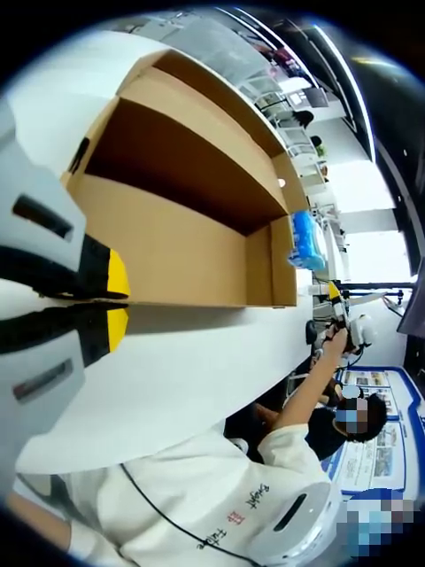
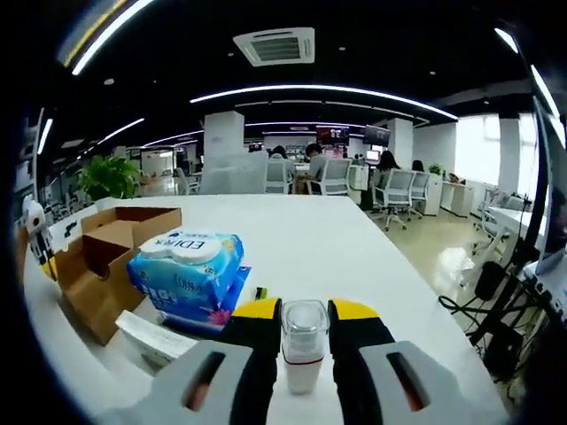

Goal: Operate the shoe box by opening the lid, removing the specified soft item, and placing it in the target area until the item is outside and the box remains undamaged.

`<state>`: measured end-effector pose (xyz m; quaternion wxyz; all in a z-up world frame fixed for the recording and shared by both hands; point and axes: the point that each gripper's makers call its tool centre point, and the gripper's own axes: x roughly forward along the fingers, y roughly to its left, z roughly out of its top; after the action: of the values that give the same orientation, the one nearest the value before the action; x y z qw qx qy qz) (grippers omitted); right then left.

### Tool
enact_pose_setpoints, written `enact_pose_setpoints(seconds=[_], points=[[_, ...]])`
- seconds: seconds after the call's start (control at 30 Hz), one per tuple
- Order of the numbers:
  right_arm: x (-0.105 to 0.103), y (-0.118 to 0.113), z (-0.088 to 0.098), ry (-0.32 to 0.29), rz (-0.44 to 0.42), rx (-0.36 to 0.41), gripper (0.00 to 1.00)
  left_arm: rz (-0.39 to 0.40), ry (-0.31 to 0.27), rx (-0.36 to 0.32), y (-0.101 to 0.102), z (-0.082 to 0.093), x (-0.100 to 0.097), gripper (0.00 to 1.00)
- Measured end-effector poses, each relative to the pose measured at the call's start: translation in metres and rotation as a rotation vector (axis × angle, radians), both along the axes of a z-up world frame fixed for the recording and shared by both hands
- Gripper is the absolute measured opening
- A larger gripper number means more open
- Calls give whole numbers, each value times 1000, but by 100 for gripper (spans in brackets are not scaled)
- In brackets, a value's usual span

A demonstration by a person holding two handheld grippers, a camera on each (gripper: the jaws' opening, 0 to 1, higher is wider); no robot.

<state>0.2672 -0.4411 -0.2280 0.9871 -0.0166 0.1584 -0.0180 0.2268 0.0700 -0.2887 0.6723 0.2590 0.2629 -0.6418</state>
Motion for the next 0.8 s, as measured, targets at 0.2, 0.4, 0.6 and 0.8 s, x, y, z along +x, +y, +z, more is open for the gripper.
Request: enact_pose_setpoints(seconds=[0.2,0.4,0.6,0.8], points=[[0,-2,4,-21,-41,-4,33,0,-2,-1,0,0,0,1],[-2,0,11,-46,-49,1,36,-1,1,0,0,0,0,1],[-6,10,30,-123,-54,-36,51,-2,2,-2,1,0,1,1],[-14,25,42,-183,-47,-21,53,-2,2,-1,1,0,1,1]])
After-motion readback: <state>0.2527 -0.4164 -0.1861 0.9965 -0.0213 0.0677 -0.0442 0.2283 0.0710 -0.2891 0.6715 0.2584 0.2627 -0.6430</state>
